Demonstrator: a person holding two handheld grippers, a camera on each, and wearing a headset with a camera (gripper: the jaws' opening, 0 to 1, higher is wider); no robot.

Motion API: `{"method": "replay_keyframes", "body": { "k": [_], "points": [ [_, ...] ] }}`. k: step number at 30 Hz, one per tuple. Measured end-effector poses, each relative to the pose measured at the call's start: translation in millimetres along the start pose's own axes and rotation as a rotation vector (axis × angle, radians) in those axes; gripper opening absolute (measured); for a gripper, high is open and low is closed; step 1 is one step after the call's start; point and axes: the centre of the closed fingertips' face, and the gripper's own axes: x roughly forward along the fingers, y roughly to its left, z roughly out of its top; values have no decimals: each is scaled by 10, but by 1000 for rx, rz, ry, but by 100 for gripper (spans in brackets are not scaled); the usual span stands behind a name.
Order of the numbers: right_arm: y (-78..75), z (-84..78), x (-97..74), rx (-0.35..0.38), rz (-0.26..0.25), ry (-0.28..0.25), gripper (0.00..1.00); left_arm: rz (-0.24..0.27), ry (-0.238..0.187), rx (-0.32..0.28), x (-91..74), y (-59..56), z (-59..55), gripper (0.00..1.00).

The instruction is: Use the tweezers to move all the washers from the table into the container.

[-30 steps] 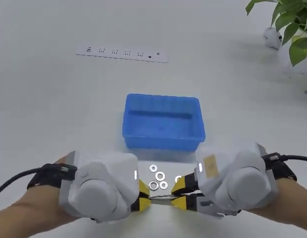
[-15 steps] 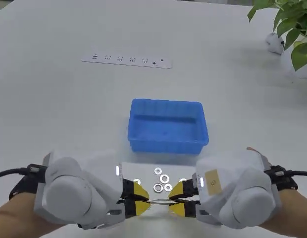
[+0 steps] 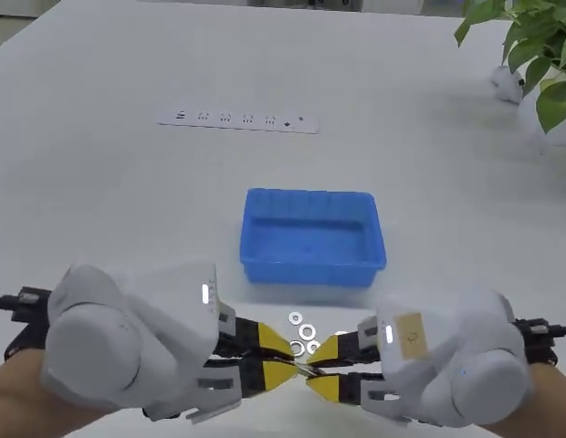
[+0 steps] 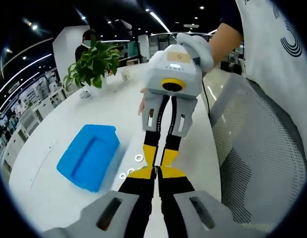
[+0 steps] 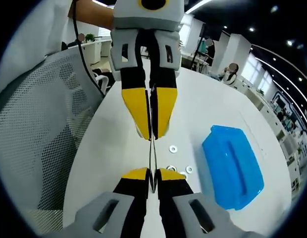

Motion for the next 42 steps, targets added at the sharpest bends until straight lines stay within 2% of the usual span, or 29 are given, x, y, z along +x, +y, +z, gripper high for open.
{"method": "replay_keyframes", "body": {
  "k": [4, 6, 12, 13, 16, 19, 31, 36, 42],
  "points": [
    [-19, -13, -36, 53, -13, -32, 7, -2, -24, -14, 36, 9, 67, 7],
    [-24, -23, -55, 71, -19, -45, 7, -5, -30, -4, 60, 13, 112, 7],
    [-37, -50, -108, 82, -26, -60, 7, -21, -64, -2, 146, 13, 223, 7],
    [-33, -54, -116, 86, -22, -63, 7, -51, -74, -6, 167, -30, 246, 7],
    [-4, -63, -137, 79, -7, -67, 7, -73, -87, 38, 199, -71, 282, 7],
    [-1, -70, -152, 74, 4, -68, 7, -83, -87, 56, 227, -78, 313, 7],
    [-28, -127, -210, 104, 20, -85, 8, -133, -139, 49, 401, -63, 456, 7],
    [-46, -135, -213, 114, 11, -83, 10, -136, -140, 50, 414, -58, 468, 6],
    [-71, -106, -178, 148, 5, -95, 10, -125, -139, 34, 373, -2, 435, 6]
  ]
}}
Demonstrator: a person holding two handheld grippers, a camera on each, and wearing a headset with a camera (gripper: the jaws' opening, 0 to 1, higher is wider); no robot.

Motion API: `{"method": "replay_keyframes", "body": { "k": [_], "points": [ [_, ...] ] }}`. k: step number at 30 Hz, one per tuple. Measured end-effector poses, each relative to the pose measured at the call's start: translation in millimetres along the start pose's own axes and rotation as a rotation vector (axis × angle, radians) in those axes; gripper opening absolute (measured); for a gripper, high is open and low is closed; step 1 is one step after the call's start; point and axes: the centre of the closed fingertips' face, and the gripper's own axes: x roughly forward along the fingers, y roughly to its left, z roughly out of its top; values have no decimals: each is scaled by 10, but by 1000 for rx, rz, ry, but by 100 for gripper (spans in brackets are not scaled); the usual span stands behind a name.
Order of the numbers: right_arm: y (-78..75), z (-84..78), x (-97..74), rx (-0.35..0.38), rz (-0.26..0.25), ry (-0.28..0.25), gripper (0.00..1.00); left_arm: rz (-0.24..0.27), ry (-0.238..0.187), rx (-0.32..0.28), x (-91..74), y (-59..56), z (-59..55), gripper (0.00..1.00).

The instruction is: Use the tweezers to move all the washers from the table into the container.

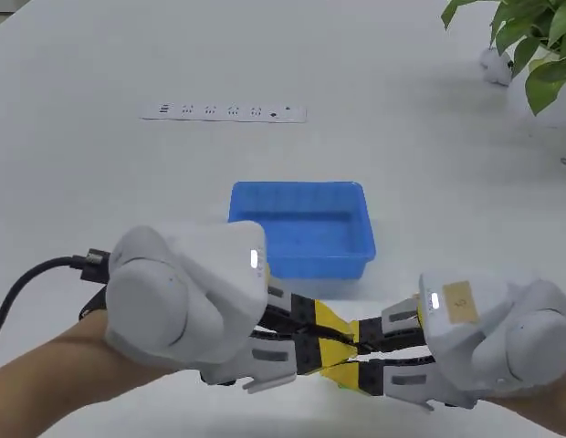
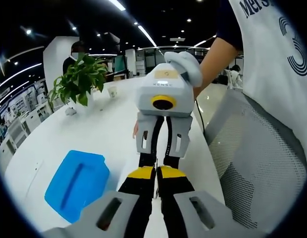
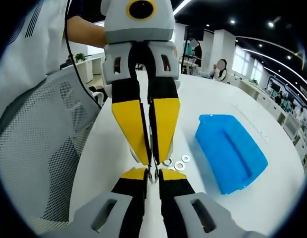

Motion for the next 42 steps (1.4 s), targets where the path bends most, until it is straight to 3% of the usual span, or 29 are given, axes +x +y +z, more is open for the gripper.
{"method": "replay_keyframes", "body": {
  "k": [11, 20, 25, 34, 36, 38, 42],
  "points": [
    [10, 26, 39, 10, -13, -21, 7, 6, 14, 23, -42, -1, -30, 7],
    [18, 31, 51, 6, 3, -25, 7, -17, 19, 11, -77, -10, -54, 7],
    [14, 24, 46, 9, 7, -29, 7, -37, 0, -13, -128, -9, -36, 8],
    [13, 30, 52, 3, 13, -25, 8, -48, 3, 21, -127, -12, -32, 6],
    [18, 33, 58, -5, 14, -20, 8, -56, 13, 12, -135, -22, -36, 6],
    [26, 61, 64, -13, 13, -19, 8, -61, 2, -44, -159, -27, -21, 6],
    [57, 149, 75, 9, 29, -46, 8, -48, -2, -41, -266, -34, -9, 6]
  ]
}}
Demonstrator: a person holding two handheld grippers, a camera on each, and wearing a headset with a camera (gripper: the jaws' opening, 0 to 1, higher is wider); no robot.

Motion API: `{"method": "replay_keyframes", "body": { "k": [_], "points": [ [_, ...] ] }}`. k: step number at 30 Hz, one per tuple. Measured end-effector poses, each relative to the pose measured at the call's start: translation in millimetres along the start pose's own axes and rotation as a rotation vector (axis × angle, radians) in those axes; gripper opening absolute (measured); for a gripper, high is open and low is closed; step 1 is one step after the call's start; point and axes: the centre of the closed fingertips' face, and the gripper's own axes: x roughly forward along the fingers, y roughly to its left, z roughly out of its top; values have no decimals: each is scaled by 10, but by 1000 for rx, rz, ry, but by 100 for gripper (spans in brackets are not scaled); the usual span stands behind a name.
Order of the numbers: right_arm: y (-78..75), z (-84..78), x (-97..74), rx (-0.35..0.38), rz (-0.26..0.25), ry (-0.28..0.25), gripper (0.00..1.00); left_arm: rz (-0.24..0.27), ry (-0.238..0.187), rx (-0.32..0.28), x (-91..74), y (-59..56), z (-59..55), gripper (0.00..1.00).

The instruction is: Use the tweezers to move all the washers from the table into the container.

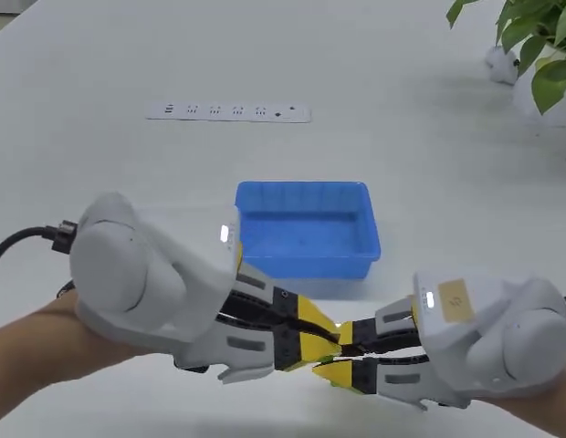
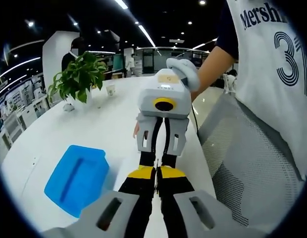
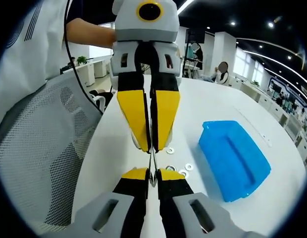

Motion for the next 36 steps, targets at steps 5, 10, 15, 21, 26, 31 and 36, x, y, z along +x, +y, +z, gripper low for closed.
{"method": "replay_keyframes", "body": {
  "k": [5, 10, 15, 21, 26, 31, 36],
  "points": [
    [109, 68, 65, -33, 9, 0, 8, 5, 16, -11, -118, -100, -56, 6],
    [81, 166, 123, -54, -16, -11, 8, 46, 21, -12, -239, -81, -79, 6],
    [-20, 211, 151, -104, -34, 13, 9, 79, 26, -8, -303, 15, -91, 6],
    [-138, 223, 174, -109, -49, 23, 10, 97, 28, 1, -325, 126, -104, 6],
    [-191, 186, 208, -80, -56, 26, 10, 102, 43, 8, -309, 180, -140, 6],
    [-213, 158, 227, -43, -62, 17, 11, 113, 58, 9, -293, 220, -179, 6],
    [-242, 154, 254, -19, -69, 9, 11, 120, 68, 9, -282, 247, -197, 6]
  ]
}}
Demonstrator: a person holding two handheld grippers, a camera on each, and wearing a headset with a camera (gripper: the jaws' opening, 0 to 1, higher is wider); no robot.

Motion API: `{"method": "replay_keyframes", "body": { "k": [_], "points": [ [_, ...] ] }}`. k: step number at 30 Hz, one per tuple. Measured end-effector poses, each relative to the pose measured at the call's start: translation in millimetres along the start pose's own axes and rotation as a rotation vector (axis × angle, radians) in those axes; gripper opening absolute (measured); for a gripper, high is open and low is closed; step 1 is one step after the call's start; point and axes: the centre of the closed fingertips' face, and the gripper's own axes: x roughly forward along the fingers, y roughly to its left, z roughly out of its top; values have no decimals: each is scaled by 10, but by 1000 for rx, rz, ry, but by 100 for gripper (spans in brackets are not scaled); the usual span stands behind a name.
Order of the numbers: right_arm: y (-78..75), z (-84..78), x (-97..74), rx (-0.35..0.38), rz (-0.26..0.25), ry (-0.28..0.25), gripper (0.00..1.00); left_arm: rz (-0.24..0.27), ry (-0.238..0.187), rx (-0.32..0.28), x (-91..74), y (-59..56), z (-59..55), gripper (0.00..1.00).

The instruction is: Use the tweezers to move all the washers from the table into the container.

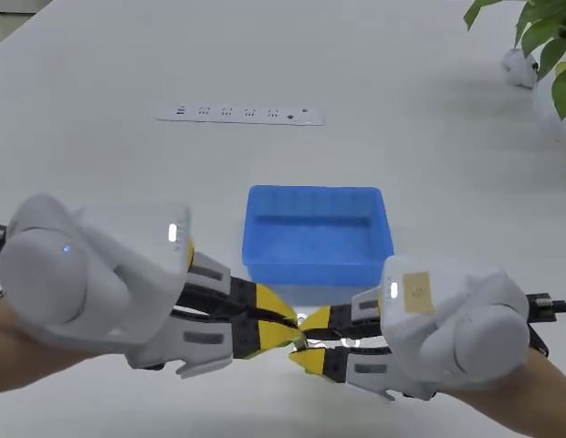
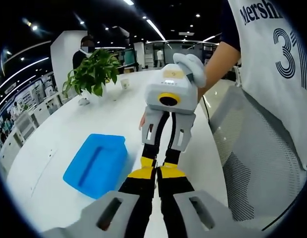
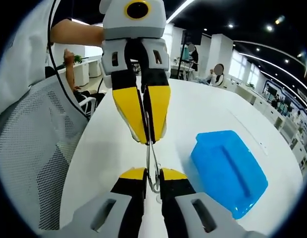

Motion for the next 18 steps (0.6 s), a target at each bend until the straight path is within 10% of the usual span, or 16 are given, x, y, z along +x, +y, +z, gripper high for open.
{"method": "replay_keyframes", "body": {
  "k": [18],
  "points": [
    [5, -35, 52, 39, 9, 3, 11, 8, 7, -30, 31, 40, -61, 6]
  ]
}}
